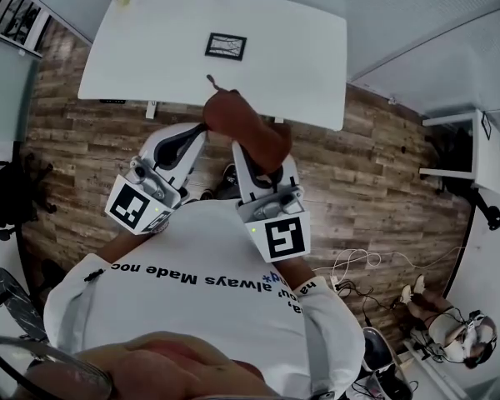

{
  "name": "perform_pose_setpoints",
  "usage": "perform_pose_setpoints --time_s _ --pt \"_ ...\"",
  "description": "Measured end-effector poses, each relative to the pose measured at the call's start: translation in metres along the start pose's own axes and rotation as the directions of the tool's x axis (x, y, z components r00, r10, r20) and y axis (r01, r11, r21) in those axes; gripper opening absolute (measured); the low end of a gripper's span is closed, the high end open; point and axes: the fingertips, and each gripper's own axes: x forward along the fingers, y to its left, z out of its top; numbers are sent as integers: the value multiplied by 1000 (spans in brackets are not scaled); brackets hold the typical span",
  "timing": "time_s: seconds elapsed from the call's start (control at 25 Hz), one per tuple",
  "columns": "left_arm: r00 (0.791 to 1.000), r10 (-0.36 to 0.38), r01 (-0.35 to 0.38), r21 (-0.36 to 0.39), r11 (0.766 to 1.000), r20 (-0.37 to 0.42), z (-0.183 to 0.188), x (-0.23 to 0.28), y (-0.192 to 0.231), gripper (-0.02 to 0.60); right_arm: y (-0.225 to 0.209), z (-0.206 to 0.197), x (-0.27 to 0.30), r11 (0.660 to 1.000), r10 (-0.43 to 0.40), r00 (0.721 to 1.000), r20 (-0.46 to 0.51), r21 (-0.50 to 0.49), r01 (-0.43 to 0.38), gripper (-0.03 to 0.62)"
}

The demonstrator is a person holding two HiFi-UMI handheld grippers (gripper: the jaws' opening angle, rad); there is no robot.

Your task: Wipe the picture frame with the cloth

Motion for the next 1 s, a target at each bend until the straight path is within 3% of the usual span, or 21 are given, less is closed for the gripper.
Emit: perform_pose_setpoints --time_s 0.64,1.0 --pt "999 35 -35 -6 999 -12 -10 70 23 3 -74 -11 23 1000 8 1000 -2 20 -7 31" --pt "999 47 -47 -6 999 -6 -13 89 82 3 -92 -21 83 1000 22 1000 -16 12 -22 31"
